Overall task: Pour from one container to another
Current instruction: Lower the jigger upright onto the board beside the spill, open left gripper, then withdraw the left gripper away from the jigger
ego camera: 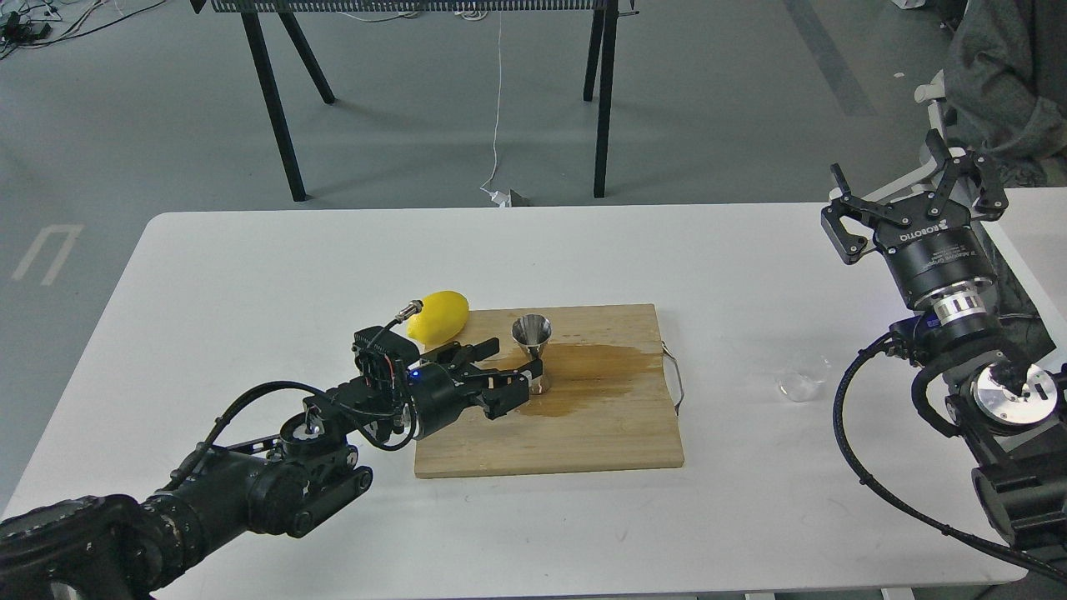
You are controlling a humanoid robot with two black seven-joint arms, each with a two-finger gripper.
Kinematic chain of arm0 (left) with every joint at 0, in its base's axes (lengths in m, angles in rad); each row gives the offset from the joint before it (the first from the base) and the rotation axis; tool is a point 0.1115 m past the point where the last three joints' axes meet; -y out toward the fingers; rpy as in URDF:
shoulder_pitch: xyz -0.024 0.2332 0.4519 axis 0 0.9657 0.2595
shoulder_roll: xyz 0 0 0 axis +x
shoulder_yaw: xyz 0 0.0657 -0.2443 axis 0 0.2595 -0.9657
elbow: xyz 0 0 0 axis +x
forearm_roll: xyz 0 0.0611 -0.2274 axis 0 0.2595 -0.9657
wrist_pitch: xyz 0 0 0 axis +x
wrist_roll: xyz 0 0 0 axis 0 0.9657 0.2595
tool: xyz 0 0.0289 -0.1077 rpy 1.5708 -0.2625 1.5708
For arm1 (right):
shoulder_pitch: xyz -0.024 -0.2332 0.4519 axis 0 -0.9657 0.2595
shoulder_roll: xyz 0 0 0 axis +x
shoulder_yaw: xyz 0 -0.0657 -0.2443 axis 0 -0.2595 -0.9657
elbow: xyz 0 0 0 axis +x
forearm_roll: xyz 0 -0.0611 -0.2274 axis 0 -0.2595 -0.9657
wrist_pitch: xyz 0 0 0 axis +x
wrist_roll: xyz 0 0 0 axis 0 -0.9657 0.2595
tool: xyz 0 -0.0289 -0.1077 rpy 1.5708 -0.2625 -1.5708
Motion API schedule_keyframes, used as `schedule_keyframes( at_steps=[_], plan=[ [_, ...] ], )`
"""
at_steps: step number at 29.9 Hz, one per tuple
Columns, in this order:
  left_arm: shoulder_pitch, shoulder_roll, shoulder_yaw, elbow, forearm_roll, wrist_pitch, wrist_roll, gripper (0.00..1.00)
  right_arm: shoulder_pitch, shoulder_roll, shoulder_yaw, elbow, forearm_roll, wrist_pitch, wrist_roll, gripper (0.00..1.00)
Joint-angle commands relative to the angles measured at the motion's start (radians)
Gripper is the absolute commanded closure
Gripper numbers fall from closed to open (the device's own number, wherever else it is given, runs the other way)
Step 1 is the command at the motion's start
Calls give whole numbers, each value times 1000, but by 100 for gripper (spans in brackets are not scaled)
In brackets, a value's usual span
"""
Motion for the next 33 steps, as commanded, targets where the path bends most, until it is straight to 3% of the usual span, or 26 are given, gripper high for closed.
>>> schedule_keyframes(
  at_steps=[1, 8, 16, 27, 33],
  plan=[
    [4, 11, -1, -24, 0, 0, 0, 13, -4, 0, 0, 1, 0, 0, 0, 1],
    [25, 45, -1, -34, 0, 2, 0, 13, -4, 1, 0, -1, 0, 0, 0, 1],
    [50, 169, -3, -140, -58, 0, 0, 13, -6, 5, 0, 1, 0, 0, 0, 1],
    [168, 587, -3, -606, -337, -44, 0, 13, -23, 0, 3, 3, 0, 15, 0, 1],
    [171, 689, -27, -741, -514, -145, 0, 13, -53, 6, 3, 4, 5, 15, -3, 1]
  ],
)
